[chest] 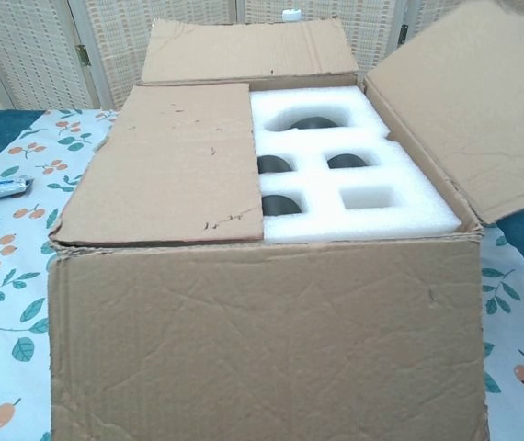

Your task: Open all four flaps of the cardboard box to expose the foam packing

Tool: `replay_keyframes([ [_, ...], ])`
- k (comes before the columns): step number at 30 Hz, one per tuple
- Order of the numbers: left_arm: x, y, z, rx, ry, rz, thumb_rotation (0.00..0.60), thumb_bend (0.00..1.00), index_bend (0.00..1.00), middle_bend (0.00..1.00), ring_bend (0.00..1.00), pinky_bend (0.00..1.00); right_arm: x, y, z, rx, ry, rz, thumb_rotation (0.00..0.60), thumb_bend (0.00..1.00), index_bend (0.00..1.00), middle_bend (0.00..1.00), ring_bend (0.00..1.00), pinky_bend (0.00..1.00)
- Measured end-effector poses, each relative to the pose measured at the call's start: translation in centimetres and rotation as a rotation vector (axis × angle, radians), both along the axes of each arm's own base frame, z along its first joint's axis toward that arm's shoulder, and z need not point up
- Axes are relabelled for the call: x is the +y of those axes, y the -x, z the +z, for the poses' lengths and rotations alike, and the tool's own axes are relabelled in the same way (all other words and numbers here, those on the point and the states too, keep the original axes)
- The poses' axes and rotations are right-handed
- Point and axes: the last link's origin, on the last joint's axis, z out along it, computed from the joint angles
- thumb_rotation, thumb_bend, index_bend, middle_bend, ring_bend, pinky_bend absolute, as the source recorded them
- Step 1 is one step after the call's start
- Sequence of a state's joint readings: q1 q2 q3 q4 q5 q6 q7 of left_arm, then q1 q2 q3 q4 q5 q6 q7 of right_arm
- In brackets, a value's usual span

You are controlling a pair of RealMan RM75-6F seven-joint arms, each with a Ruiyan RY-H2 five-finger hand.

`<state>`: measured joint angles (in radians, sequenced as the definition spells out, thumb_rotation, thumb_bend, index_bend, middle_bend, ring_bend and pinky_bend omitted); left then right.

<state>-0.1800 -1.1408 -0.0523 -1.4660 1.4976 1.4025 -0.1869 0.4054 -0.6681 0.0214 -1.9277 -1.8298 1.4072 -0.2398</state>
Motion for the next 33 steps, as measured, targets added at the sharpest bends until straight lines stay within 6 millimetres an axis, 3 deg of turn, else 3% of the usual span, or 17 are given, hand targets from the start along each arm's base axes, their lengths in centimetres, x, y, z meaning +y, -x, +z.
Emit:
replay_keyframes([
  [8,0.0,-0.2,-0.2,0.008,0.0,-0.006,0.6,0.1,0.0,0.0,0.0,0.0,1.3,1.1,1.3,-0.105,0.044,-0.004,0.251,0.54,0.52,0.34,0.37,0.22],
  [11,-0.1,-0.2,-0.2,0.008,-0.004,-0.012,0.6,0.1,0.0,0.0,0.0,0.0,1.8,1.9,1.8,-0.166,0.06,-0.025,0.252,0.53,0.38,0.2,0.27,0.17],
  [14,-0.2,-0.4,0.0,0.006,-0.016,-0.031,0.6,0.1,0.0,0.0,0.0,0.0,2.3,2.8,1.7,-0.235,0.064,-0.066,0.258,0.45,0.22,0.07,0.16,0.13],
  [22,-0.6,-1.4,0.4,-0.004,-0.041,-0.118,0.6,0.12,0.0,0.0,0.0,0.0,3.1,6.2,-0.7,-0.371,0.094,-0.109,0.278,0.43,0.2,0.02,0.1,0.08],
  [26,-0.4,-2.8,0.9,-0.013,-0.028,-0.183,0.6,0.33,0.02,0.01,0.0,0.0,3.8,8.6,-2.2,-0.426,0.137,-0.144,0.28,0.43,0.2,0.02,0.1,0.08],
  [30,0.2,-5.3,1.7,-0.026,-0.02,-0.31,0.6,0.59,0.23,0.17,0.12,0.11,4.4,10.5,-3.1,-0.46,0.161,-0.174,0.282,0.43,0.2,0.02,0.1,0.08],
  [33,1.0,-7.5,2.3,-0.049,-0.02,-0.419,0.6,0.69,0.3,0.22,0.14,0.15,4.6,11.5,-3.4,-0.481,0.152,-0.205,0.283,0.43,0.2,0.02,0.09,0.08],
])
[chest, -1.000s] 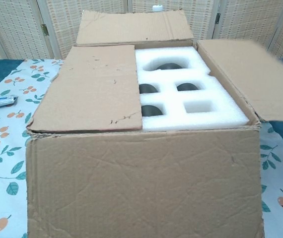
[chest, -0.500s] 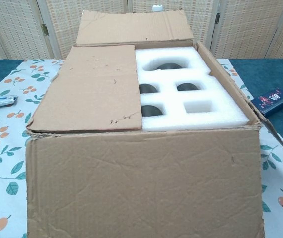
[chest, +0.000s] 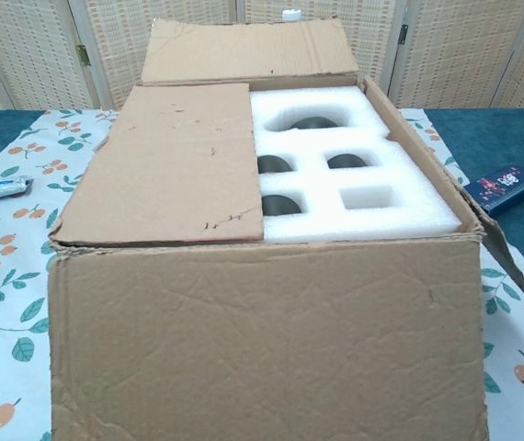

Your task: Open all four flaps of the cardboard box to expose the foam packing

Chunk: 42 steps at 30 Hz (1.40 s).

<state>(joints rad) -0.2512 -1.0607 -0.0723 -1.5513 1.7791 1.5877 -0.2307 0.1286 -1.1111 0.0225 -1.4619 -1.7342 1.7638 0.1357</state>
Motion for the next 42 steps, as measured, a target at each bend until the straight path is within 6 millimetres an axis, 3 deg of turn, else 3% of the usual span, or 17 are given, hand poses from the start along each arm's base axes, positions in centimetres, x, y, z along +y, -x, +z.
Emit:
replay_keyframes([
  [8,2.2,-4.3,-0.6,-0.006,0.137,-0.091,0.6,0.86,0.37,0.25,0.15,0.14,1.2,0.2,0.5,-0.054,-0.017,0.026,0.284,0.43,0.2,0.02,0.09,0.08],
  [14,3.9,-9.3,-1.2,0.007,0.26,-0.141,0.6,0.92,0.37,0.29,0.2,0.15,2.1,0.4,1.2,-0.095,-0.019,0.051,0.283,0.43,0.2,0.02,0.09,0.08],
  [18,5.0,-12.9,-1.6,0.014,0.306,-0.194,0.6,0.91,0.36,0.34,0.28,0.26,2.5,0.7,1.6,-0.112,-0.02,0.051,0.284,0.43,0.2,0.02,0.09,0.08],
  [21,5.8,-14.5,-1.8,0.013,0.324,-0.206,0.6,0.91,0.37,0.42,0.35,0.33,2.7,1.0,1.9,-0.121,-0.021,0.046,0.285,0.43,0.2,0.02,0.09,0.08],
  [32,8.2,-18.2,-3.8,0.012,0.389,-0.253,0.6,0.89,0.39,0.46,0.33,0.33,3.1,1.7,2.2,-0.135,-0.035,0.021,0.283,0.43,0.2,0.02,0.09,0.08],
  [42,10.1,-20.7,-8.4,0.109,0.432,-0.325,0.6,0.85,0.41,0.45,0.3,0.28,3.4,2.4,2.5,-0.164,-0.045,-0.008,0.284,0.43,0.2,0.02,0.09,0.08],
])
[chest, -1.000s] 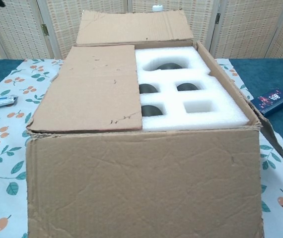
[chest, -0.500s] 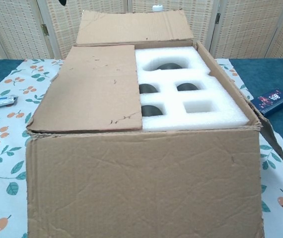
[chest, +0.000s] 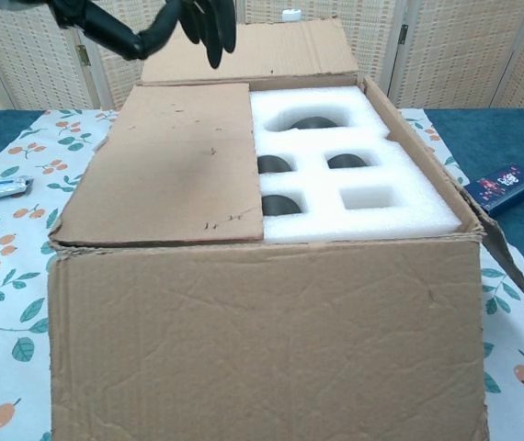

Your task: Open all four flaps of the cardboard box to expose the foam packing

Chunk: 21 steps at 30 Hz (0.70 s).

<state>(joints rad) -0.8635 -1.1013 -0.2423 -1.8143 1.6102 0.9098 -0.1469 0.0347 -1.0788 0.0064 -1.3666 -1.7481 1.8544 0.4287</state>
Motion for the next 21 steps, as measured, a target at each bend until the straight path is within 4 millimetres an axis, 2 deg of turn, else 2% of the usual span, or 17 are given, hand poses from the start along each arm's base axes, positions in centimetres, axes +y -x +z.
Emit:
replay_keyframes([
  [9,1.2,-0.7,-3.5,0.068,-0.065,-0.09,0.6,0.83,0.41,0.43,0.28,0.26,0.6,0.7,0.8,-0.028,0.006,-0.014,0.283,0.43,0.2,0.02,0.09,0.08],
  [21,1.2,-2.3,-7.0,0.092,-0.09,-0.183,0.6,0.82,0.42,0.43,0.28,0.26,1.5,0.9,2.1,-0.093,0.025,0.019,0.282,0.43,0.2,0.02,0.09,0.08],
])
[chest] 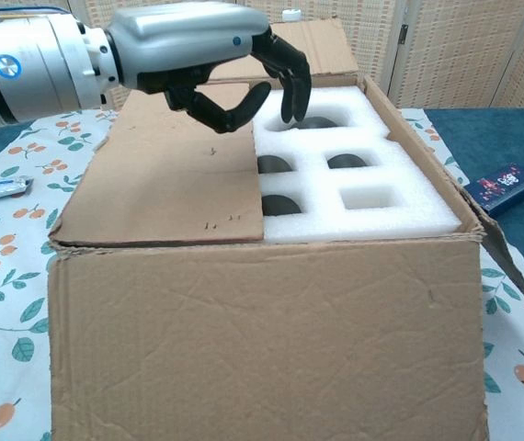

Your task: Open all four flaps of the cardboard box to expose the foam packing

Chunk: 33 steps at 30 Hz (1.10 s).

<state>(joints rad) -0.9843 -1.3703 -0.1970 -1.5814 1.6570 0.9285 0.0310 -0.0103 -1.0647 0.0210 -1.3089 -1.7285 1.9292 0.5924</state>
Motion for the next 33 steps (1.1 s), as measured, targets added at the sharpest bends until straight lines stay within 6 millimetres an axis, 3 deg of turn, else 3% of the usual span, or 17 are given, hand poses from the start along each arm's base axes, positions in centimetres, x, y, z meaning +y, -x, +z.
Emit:
replay_keyframes([
  [7,-0.2,-0.8,-1.3,0.006,0.039,-0.021,0.6,0.82,0.42,0.43,0.28,0.25,0.1,0.7,-0.1,-0.001,-0.023,-0.033,0.283,0.43,0.2,0.02,0.09,0.08],
  [18,1.2,-0.1,-2.8,0.081,0.004,-0.021,0.6,0.82,0.4,0.43,0.28,0.21,0.4,1.1,0.2,-0.007,-0.018,-0.044,0.285,0.43,0.2,0.02,0.09,0.08],
  [33,2.0,0.9,-2.2,0.109,-0.046,0.002,0.6,0.82,0.39,0.43,0.28,0.2,0.0,1.0,0.0,-0.008,-0.037,-0.048,0.283,0.43,0.2,0.02,0.09,0.08],
])
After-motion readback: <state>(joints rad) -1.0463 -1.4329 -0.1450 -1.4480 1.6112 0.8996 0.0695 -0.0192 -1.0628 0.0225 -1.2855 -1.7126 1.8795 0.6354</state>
